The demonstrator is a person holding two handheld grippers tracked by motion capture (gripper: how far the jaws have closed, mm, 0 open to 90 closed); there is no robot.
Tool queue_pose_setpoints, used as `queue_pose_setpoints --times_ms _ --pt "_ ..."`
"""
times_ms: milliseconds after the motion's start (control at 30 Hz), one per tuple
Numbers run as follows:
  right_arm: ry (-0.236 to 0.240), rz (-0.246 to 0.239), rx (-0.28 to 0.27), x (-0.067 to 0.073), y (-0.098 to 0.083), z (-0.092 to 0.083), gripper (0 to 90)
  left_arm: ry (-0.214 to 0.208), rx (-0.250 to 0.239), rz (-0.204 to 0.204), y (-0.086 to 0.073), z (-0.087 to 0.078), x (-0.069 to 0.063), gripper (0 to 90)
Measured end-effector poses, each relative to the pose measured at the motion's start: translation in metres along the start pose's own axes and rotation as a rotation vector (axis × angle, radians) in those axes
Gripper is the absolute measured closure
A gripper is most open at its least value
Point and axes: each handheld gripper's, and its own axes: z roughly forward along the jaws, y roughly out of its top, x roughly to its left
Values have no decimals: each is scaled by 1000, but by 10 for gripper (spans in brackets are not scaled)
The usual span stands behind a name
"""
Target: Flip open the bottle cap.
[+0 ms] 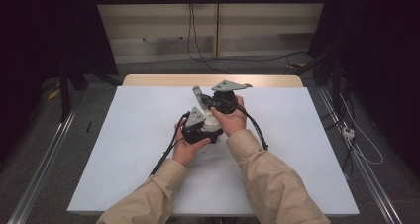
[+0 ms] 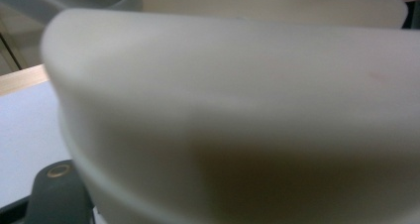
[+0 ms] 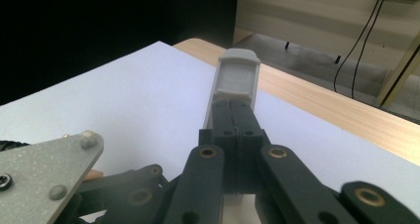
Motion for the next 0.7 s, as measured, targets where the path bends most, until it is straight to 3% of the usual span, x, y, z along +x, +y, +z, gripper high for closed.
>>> queue_pose_setpoints --times_ms 167,467,600,700 --pt "-1 -6 29 1 0 1 900 8 -4 -7 0 0 -1 186" --pt "8 -15 31 0 0 1 896 -2 -3 -4 0 0 0 184" --pt "13 -27 15 2 -1 -1 823 -14 -12 -19 0 0 1 171" --pt "12 -36 7 3 -2 -5 762 -4 13 -14 0 -2 1 100"
